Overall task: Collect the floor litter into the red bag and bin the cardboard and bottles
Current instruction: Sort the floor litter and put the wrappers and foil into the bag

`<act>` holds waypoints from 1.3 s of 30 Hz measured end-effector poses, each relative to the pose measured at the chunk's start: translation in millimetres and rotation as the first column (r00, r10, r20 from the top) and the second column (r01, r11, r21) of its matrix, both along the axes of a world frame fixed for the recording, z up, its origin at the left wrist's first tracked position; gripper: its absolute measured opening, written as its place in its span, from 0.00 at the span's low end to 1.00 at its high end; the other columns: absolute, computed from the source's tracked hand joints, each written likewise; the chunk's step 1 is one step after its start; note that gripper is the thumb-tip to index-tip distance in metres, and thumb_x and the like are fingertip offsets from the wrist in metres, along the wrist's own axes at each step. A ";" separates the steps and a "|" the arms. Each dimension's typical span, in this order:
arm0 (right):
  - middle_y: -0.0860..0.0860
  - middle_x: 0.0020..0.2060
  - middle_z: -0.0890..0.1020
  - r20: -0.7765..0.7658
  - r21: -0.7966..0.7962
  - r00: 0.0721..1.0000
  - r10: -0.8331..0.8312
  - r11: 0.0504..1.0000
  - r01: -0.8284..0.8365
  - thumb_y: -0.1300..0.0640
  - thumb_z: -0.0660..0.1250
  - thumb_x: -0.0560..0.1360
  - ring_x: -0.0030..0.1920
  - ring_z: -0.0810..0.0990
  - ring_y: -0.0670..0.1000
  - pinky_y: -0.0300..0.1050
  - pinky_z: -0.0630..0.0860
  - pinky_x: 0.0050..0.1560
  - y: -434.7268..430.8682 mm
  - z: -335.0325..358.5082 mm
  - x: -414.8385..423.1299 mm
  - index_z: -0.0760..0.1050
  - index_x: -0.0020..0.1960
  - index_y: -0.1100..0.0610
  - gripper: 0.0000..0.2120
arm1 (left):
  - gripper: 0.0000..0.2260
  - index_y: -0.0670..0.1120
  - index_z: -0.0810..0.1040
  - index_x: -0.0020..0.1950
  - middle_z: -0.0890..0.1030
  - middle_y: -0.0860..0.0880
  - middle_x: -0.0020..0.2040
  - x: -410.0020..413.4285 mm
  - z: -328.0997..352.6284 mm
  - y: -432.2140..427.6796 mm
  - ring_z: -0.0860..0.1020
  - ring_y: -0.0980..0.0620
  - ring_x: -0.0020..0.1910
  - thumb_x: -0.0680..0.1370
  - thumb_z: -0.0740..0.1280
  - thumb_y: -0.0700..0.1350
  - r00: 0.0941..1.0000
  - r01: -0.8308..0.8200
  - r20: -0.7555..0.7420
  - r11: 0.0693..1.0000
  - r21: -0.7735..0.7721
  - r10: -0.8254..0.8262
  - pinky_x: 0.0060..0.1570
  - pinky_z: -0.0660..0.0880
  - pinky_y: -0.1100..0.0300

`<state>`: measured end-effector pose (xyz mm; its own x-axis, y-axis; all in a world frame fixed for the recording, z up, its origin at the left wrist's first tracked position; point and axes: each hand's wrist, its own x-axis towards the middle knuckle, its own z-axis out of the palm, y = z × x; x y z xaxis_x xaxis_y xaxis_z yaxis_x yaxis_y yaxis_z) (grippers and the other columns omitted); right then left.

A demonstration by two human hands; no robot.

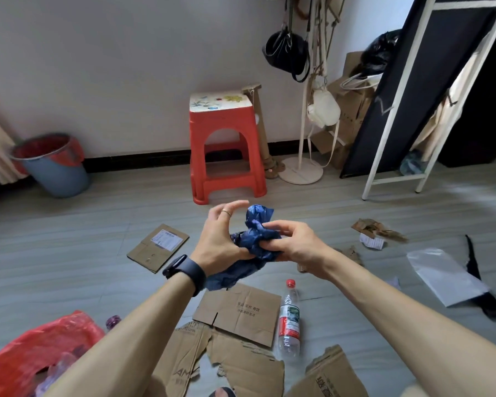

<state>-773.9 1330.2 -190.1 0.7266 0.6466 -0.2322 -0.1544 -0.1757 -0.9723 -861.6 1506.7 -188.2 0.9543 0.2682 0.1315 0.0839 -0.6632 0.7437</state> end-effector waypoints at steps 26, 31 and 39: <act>0.43 0.45 0.83 0.635 0.138 0.705 -0.316 0.944 0.299 0.69 0.72 0.70 0.48 0.81 0.40 0.32 0.77 0.50 17.8 -1.6 -11.6 0.87 0.43 0.50 0.15 | 0.22 0.40 0.77 0.64 0.81 0.36 0.56 -1.6 24.5 -4.5 0.80 0.38 0.54 0.70 0.67 0.39 0.963 -0.028 -0.141 0.430 -0.903 -0.232 0.60 0.75 0.45; 0.45 0.47 0.85 0.454 0.112 0.861 -0.231 0.973 0.202 0.68 0.74 0.67 0.51 0.83 0.43 0.40 0.80 0.57 18.2 -0.1 -17.9 0.88 0.46 0.50 0.15 | 0.19 0.41 0.76 0.65 0.82 0.36 0.58 -0.6 19.0 3.2 0.82 0.39 0.53 0.75 0.69 0.32 0.982 -0.098 -0.169 0.530 -0.843 -0.087 0.54 0.80 0.47; 0.53 0.64 0.79 -0.249 0.087 0.968 0.039 0.996 -0.017 0.45 0.72 0.75 0.58 0.82 0.59 0.60 0.79 0.57 13.2 3.6 -15.7 0.65 0.74 0.41 0.30 | 0.22 0.42 0.79 0.60 0.83 0.36 0.54 -1.6 17.7 9.2 0.83 0.39 0.49 0.71 0.65 0.23 0.985 -0.084 -0.155 0.593 -0.801 -0.070 0.50 0.82 0.48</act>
